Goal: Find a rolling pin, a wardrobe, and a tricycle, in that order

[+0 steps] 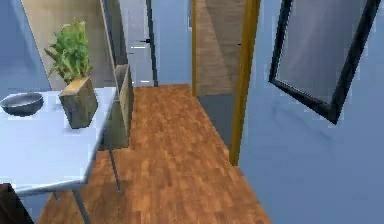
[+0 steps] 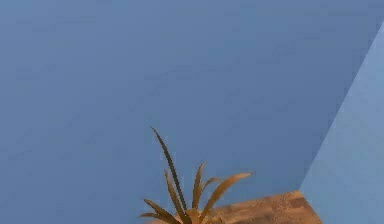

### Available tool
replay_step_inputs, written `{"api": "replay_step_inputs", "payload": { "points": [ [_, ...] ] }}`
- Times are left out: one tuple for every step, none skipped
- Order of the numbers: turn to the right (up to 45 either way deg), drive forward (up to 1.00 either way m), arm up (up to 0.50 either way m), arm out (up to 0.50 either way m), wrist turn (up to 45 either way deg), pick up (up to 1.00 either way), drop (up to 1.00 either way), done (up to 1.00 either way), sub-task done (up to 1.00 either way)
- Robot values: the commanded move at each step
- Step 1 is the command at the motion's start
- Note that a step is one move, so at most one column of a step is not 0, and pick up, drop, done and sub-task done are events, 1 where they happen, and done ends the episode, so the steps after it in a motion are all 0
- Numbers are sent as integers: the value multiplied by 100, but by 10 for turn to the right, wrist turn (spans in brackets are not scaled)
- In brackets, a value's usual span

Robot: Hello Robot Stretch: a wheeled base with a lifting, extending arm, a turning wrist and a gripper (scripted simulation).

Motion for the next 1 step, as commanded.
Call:
{"api": "replay_step_inputs", "payload": {
  "points": [
    [30, 0, 0, 0, 0, 0, 0, 0, 0]
  ]
}}
